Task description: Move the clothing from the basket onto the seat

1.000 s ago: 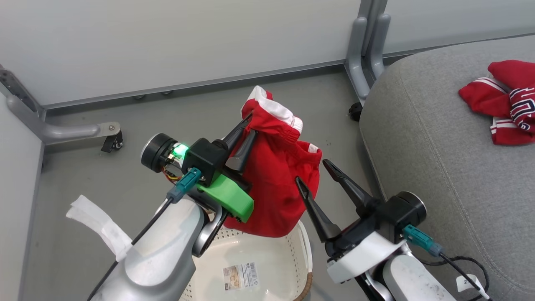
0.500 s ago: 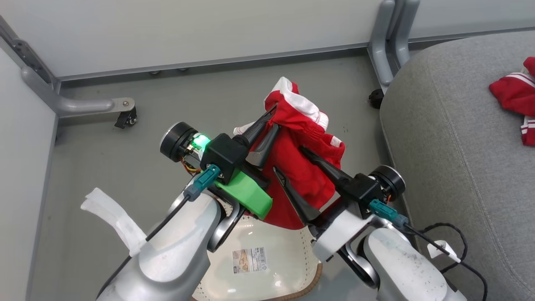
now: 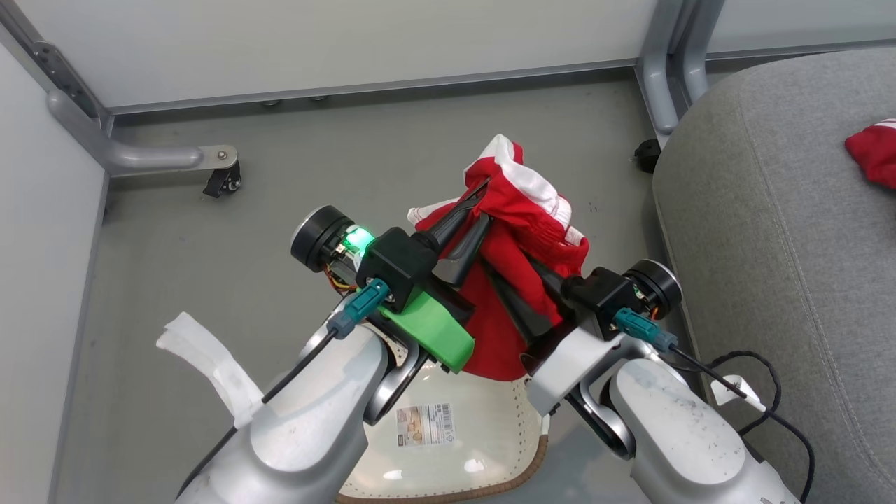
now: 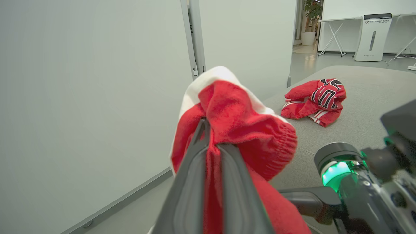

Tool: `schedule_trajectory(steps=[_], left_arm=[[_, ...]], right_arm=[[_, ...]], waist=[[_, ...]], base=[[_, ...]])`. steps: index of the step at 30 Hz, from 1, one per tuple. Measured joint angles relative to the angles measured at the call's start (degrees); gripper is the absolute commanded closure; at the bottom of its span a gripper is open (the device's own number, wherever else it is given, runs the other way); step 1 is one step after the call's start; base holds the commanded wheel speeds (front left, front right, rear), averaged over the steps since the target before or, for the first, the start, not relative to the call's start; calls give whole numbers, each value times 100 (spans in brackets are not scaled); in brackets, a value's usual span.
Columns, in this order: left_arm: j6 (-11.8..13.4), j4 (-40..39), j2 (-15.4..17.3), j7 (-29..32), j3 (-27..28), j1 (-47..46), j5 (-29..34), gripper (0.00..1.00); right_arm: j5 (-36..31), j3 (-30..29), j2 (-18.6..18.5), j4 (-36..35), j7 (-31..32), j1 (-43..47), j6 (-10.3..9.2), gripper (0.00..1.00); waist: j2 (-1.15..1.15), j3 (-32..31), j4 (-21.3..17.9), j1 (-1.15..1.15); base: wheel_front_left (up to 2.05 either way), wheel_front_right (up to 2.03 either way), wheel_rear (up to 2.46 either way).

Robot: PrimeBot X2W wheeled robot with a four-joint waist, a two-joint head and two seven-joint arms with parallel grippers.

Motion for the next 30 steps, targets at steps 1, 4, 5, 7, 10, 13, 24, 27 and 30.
schedule_trajectory(steps=[1,4,5,7,10,13,24,27,30], left_arm=[[-1,14,0,-2,-5,0,-5,100],[-13,67,4,-21,-12,1,-34,100],[-13,79,10,-27,-13,2,-37,100],[-13,105,21,-43,-12,4,-41,100],[2,156,30,-45,-9,10,-48,100],[34,199,31,-53,-7,19,-49,0],[69,219,35,-94,-18,103,-71,0],[87,219,75,-96,-12,146,-83,0],[89,211,112,-101,-14,199,-85,0]], right_arm=[[33,2,1,-7,-1,-11,-1,100],[124,-11,2,-2,-1,-9,0,100],[148,-15,0,-1,0,-9,-1,100],[154,-12,0,-2,0,-3,-1,100],[235,-3,-1,-26,0,40,-1,100],[247,2,0,-49,0,63,-1,100],[266,-42,0,-118,0,177,-1,100],[248,-97,1,-144,0,207,-1,100],[208,-197,-1,-160,0,230,-1,100]], waist=[[0,-1,0,0],[0,-16,-11,0],[0,-23,-18,0],[0,-40,-41,0],[0,-60,-74,0],[0,-86,-103,0],[0,-194,-174,0],[0,-213,-221,0],[0,-220,-294,0]], base=[[0,0,0],[0,0,0],[0,0,0],[0,0,0],[0,0,0],[0,0,0],[0,0,0],[0,0,0],[0,0,0]])
